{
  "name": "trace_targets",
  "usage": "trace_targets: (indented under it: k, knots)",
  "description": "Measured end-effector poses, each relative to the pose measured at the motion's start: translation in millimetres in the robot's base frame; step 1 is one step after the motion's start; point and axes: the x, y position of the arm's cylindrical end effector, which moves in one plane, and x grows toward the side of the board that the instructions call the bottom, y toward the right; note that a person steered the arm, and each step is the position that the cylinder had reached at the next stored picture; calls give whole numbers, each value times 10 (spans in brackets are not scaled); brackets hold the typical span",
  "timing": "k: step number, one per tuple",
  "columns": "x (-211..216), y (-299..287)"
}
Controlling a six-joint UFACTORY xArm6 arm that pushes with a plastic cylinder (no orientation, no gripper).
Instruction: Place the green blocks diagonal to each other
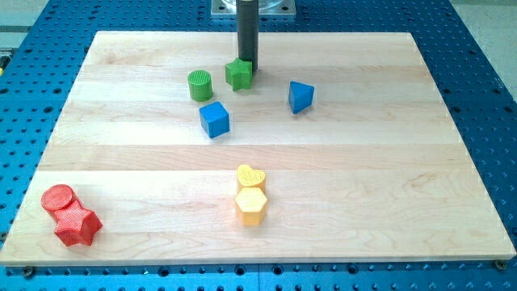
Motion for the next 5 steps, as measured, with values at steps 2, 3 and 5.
trace_targets:
  k: [2,3,5]
  knots:
    - [-373,-525]
    - [-77,-505]
    - [425,-497]
